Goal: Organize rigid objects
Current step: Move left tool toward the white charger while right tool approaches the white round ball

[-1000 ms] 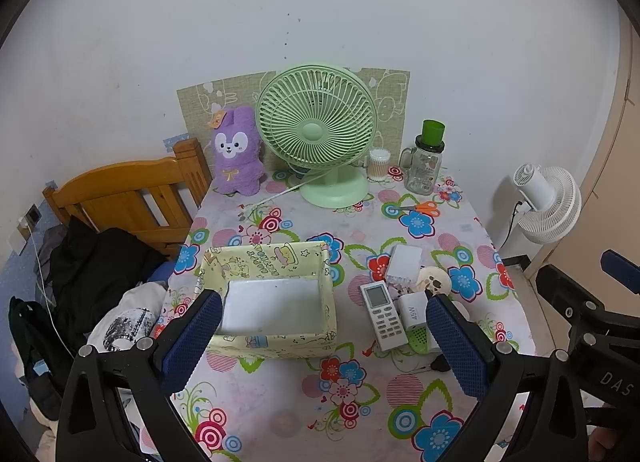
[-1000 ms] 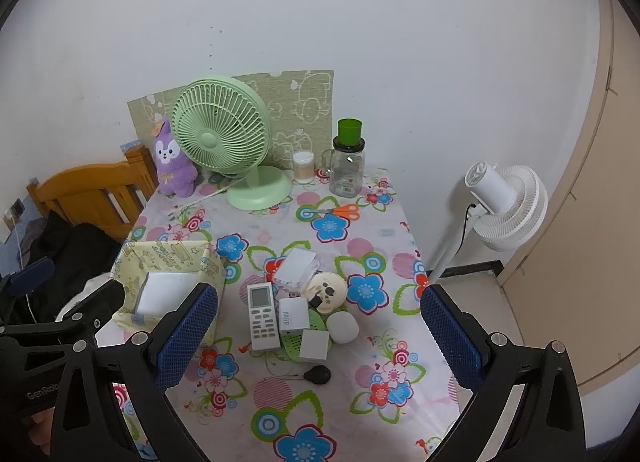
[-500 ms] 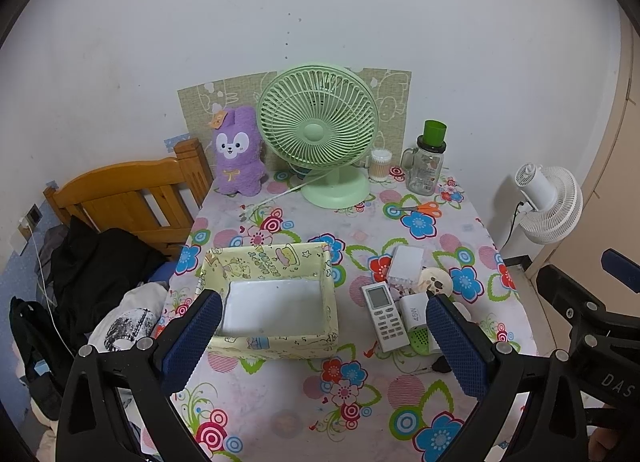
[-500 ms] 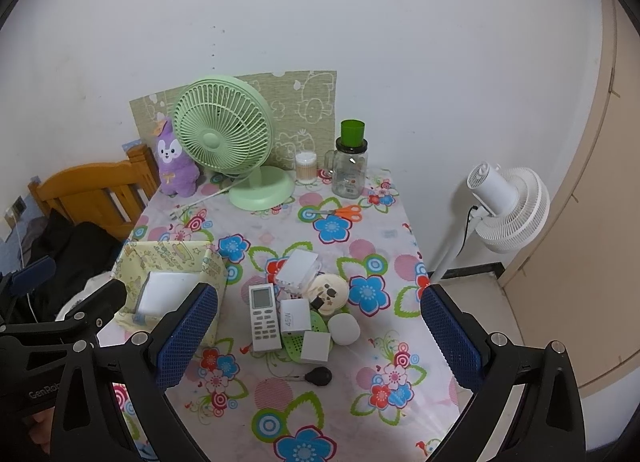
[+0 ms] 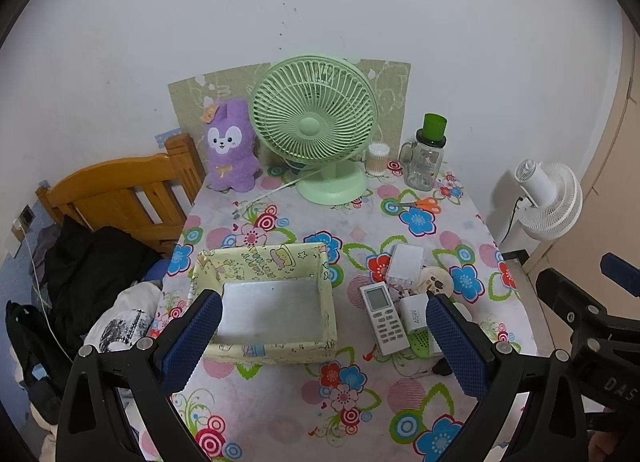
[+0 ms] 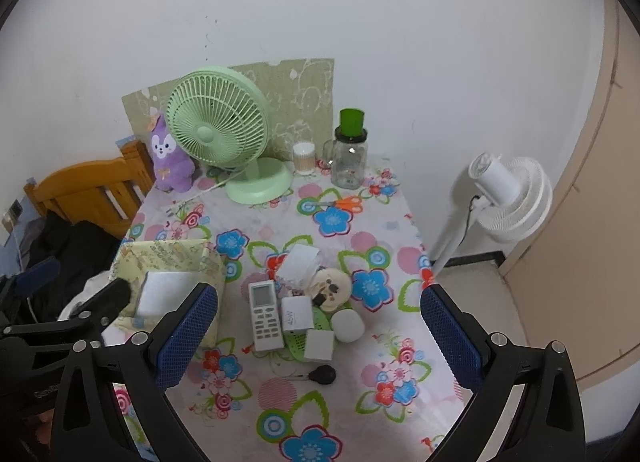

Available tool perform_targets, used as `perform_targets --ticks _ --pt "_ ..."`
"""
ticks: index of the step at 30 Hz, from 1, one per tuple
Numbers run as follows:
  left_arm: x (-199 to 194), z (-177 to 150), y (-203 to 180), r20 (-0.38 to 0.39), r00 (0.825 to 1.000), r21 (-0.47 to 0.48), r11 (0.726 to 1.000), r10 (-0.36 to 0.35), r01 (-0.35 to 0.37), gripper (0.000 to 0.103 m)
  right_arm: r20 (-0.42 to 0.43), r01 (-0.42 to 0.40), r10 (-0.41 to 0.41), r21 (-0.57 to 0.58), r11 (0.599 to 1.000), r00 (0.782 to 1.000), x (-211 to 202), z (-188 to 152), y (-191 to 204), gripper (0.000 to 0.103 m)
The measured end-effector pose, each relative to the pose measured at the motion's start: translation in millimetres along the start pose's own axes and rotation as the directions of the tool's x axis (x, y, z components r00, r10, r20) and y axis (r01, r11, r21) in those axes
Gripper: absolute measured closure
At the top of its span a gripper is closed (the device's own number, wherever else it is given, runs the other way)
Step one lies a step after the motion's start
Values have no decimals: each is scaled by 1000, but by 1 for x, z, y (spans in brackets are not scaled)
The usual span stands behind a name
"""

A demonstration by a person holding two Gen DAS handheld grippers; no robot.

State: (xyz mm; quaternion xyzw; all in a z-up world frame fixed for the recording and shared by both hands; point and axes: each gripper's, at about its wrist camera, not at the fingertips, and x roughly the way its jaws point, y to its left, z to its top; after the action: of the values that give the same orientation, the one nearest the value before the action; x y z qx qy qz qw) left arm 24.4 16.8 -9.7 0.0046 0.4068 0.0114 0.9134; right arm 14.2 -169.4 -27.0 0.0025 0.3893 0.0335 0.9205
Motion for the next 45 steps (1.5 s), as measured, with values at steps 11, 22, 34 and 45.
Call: perform_targets --ticks 11,22,34,45 --pt "42 17 7 -66 992 25 994 -107 109 0 -47 -14 16 45 999 999 29 6 6 1" --pt "87 10 -9 -191 975 27 992 -117 124 0 -105 -16 20 41 999 994 69 4 -4 1" --pt "121 7 -40 -244 967 41 995 -76 88 1 -189 -11 14 20 1000 982 118 4 -42 3" --pt "148 0 -77 -317 946 58 994 -72 95 1 -271 -1 2 6 1000 963 161 -7 -73 5"
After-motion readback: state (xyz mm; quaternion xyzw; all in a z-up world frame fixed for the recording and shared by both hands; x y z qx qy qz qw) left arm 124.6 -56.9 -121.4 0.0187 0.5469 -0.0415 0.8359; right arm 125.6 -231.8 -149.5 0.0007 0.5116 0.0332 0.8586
